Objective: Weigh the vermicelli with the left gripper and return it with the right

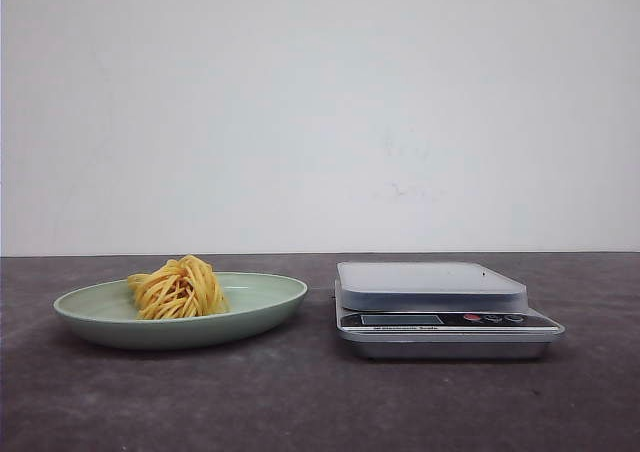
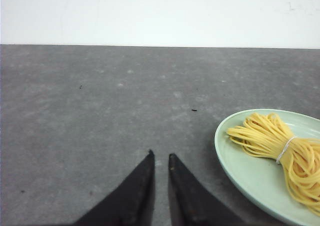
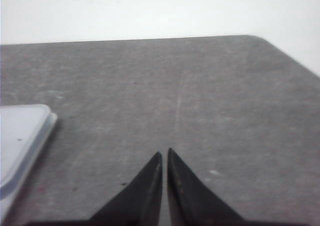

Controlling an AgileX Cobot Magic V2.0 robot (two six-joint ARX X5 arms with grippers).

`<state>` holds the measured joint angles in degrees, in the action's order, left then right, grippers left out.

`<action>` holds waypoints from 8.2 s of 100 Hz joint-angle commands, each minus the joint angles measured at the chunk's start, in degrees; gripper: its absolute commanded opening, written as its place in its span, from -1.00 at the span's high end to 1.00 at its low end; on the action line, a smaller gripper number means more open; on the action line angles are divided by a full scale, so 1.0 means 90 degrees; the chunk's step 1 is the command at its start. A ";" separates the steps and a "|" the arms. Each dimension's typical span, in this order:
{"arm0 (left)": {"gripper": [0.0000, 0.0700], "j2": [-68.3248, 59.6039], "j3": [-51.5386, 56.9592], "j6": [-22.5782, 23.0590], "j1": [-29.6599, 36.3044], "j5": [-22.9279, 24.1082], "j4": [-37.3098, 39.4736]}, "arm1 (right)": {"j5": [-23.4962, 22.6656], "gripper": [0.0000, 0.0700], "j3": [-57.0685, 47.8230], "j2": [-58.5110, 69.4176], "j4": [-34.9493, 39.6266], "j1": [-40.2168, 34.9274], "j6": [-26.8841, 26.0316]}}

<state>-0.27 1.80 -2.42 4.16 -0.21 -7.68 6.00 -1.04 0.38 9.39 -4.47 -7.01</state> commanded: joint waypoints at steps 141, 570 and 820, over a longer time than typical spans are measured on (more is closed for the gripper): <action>-0.69 -0.6224 0.4983 -0.1792 0.1137 -0.0835 -0.1020 | -0.2047 -0.44 -0.5574 0.2890 0.2268 0.0000 -0.0141; 0.01 -0.5183 0.9517 -0.0967 0.4461 0.2130 -0.5156 | -0.2001 -0.44 -0.5576 0.2982 0.2441 0.0000 0.0398; 0.22 -0.1098 0.5469 -0.2674 0.4170 0.2713 -0.6482 | -0.1348 -0.17 -0.7509 1.1128 0.1404 -0.2606 -0.1185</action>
<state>-9.85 50.39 -26.39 41.39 23.86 -66.28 -6.74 -67.31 99.59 22.35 -27.44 -16.82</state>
